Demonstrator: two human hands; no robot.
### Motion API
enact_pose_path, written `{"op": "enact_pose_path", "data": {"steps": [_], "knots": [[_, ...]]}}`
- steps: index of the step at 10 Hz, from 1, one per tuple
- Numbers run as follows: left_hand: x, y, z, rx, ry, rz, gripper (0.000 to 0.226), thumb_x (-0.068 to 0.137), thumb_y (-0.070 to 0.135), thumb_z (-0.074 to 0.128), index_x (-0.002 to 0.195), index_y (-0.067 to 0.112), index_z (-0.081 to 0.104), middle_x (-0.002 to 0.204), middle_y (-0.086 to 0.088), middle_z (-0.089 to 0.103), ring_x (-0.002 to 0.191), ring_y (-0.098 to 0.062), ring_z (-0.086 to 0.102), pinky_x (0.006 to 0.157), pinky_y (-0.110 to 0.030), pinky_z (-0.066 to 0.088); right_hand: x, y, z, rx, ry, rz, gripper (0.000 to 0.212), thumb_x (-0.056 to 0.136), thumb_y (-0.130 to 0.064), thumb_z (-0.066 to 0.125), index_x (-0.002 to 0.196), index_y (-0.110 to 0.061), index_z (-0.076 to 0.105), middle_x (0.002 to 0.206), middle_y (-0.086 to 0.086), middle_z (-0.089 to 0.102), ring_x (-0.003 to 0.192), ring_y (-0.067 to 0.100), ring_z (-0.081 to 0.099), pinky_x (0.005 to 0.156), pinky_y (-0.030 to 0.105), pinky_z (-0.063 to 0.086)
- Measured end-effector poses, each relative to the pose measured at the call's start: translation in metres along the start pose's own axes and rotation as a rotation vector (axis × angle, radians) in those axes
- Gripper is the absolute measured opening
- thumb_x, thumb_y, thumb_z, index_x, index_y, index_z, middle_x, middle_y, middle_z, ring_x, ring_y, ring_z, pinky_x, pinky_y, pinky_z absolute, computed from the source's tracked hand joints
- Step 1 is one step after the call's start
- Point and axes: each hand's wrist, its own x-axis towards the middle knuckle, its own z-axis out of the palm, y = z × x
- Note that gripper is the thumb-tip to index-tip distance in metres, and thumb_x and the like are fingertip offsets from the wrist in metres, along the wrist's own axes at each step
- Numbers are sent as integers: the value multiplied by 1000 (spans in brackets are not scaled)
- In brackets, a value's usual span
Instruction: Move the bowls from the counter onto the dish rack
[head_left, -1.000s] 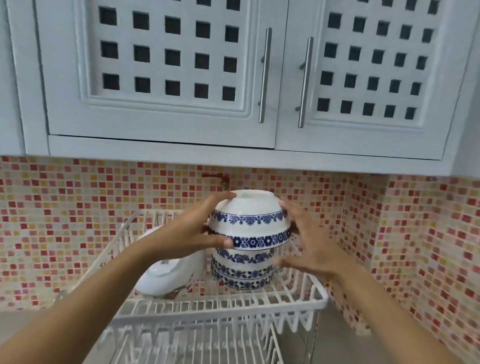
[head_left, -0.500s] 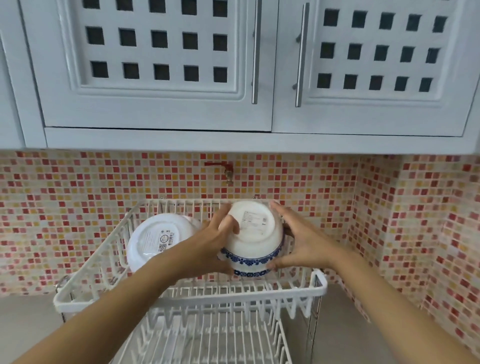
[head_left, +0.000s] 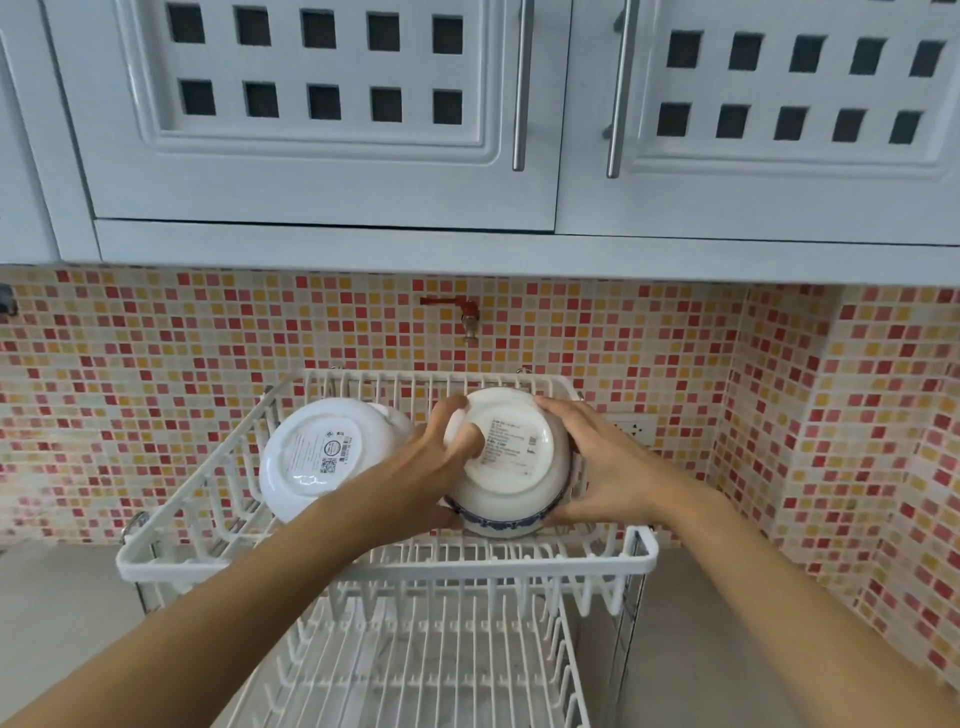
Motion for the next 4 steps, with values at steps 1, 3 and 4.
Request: {"op": "enact_pose_path", "data": {"steps": [1, 3, 4], "knots": [[1, 4, -2, -15, -5, -7, 68, 72, 29, 77, 109, 27, 20, 150, -15, 11, 124, -37, 43, 100, -34, 40, 0, 0, 0, 24, -1, 4, 122, 58, -53, 81, 147, -38, -1, 154, -18, 6, 142, 9, 16, 114, 34, 24], [-11, 11, -19, -150, -88, -65, 75, 78, 25, 73, 130, 32, 19, 158, -5, -7, 141, -33, 25, 103, -37, 45, -13, -10, -3, 28, -59, 43, 117, 69, -36, 77, 148, -34, -9, 157, -18, -4, 144, 10, 8, 116, 33, 22], [-19, 15, -47, -202, -21, -175, 75, 90, 27, 59, 148, 27, 12, 161, 5, -10, 148, -23, 13, 111, -40, 34, -26, -30, -8, 105, 84, 66, 97, 82, -26, 67, 151, -27, -2, 159, -12, -1, 146, 8, 3, 114, 25, 7]]}}
